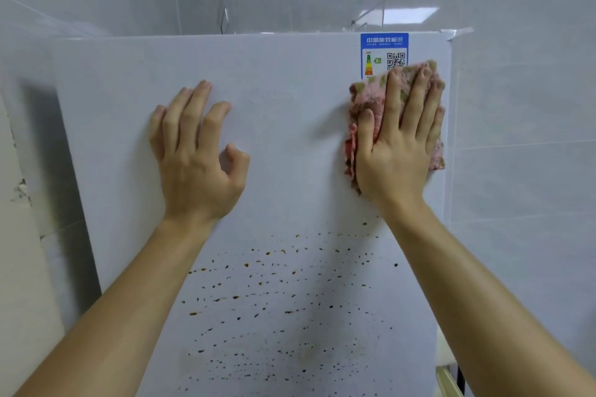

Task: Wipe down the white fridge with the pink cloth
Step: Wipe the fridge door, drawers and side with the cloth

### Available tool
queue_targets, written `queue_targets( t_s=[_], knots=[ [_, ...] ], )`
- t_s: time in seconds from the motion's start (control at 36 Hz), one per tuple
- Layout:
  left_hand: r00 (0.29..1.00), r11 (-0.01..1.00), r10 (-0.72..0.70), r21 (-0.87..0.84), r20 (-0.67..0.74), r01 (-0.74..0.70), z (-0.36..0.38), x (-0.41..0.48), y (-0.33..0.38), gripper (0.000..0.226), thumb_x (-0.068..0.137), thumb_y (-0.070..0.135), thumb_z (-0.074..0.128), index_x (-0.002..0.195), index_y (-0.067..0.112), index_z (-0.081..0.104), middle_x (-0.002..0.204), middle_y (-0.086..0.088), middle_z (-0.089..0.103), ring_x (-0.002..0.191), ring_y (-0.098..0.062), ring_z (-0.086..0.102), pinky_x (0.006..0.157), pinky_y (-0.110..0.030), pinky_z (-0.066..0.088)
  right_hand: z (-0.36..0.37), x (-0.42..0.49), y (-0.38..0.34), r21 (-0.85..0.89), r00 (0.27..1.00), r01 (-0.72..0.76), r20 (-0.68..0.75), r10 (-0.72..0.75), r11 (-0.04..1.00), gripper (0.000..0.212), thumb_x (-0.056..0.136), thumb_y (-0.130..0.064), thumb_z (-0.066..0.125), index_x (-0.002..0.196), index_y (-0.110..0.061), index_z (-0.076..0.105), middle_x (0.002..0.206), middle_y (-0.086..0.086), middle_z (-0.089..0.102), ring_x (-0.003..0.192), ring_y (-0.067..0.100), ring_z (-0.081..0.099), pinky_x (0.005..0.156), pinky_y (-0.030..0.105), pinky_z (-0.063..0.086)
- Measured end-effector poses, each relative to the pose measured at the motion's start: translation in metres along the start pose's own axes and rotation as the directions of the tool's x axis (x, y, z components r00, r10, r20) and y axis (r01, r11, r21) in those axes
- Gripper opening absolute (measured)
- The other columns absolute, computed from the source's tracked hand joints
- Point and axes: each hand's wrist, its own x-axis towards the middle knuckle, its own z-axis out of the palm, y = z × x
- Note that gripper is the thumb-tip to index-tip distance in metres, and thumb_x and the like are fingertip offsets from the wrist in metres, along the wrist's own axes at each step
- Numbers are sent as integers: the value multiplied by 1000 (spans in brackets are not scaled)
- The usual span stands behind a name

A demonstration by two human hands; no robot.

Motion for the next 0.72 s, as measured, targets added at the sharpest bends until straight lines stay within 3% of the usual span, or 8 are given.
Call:
queue_targets(
  t_s=[0.17, 0.31, 0.5, 0.72],
  knots=[
    [1000, 1000, -17, -24, -9, 17, 1, 0, 0, 47, 85, 16, 60, 131, 9, 64, 155, -11, 53, 145, -34, 44, 124, -56, 26, -9, -71, 37, -40, 997, 0, 81, 3, 999, 65, 110, -45, 27, 167, -17, 16, 174, 20, 7, 162, 38, 2, 132, 52, 2],
    [1000, 999, -30, -17, -8, 30, 2, 1, 2, 48, 83, 15, 60, 130, 8, 64, 154, -11, 54, 144, -34, 45, 123, -57, 26, -5, -22, 16, 4, 995, -80, 54, 80, 997, 66, 109, -47, 25, 168, -20, 14, 175, 16, 3, 162, 35, -2, 131, 52, -1],
    [1000, 1000, -11, -30, -9, 10, 2, -1, -1, 47, 84, 14, 60, 131, 8, 63, 154, -12, 53, 144, -36, 45, 124, -55, 25, -9, 64, 1, 44, 996, -80, 32, 79, 996, 66, 107, -51, 27, 168, -28, 16, 176, 10, 2, 163, 34, -3, 131, 49, 0],
    [999, 998, -25, -63, -21, 24, 2, -1, 0, 44, 86, 15, 60, 130, 8, 65, 153, -11, 55, 143, -34, 45, 123, -56, 27, -14, 26, 26, 57, 997, -83, 15, 82, 995, 67, 108, -50, 28, 167, -21, 21, 175, 14, 8, 162, 32, 12, 132, 42, 10]
  ],
)
